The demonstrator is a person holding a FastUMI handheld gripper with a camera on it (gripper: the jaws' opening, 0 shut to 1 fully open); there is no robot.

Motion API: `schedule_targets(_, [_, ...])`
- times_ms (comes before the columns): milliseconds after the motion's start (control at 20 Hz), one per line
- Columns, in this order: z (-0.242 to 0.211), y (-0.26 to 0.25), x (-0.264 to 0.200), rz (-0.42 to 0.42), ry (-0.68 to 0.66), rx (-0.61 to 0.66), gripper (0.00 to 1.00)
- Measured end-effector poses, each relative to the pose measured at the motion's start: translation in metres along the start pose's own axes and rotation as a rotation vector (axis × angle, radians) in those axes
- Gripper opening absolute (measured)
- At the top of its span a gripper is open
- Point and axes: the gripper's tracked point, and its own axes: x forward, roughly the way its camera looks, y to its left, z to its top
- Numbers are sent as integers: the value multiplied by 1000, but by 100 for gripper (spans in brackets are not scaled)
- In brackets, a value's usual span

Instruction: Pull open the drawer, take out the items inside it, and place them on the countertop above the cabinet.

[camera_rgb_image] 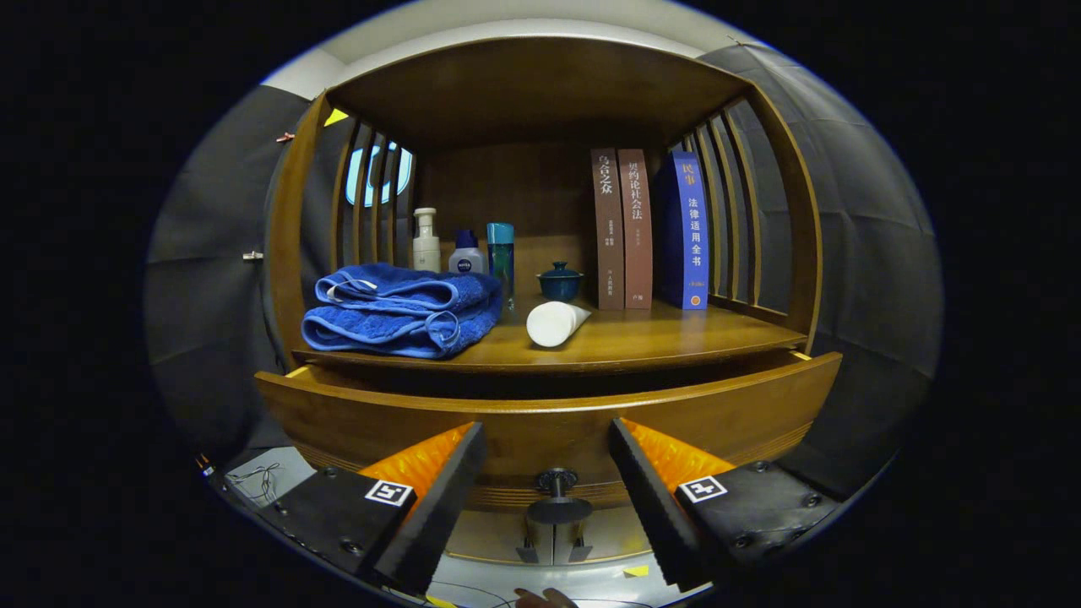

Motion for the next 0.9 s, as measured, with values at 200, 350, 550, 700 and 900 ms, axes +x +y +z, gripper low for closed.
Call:
schedule_targets(200, [2, 0, 17, -1, 6, -8, 99])
schedule_targets(350, [3, 0, 27, -4, 14, -8, 99])
schedule_targets(550, [1, -1, 33, -11, 29, -2, 99])
schedule_targets(700, [2, -1, 33, -12, 19, -3, 99])
schedule_targets(900, [2, 0, 33, -14, 36, -4, 99])
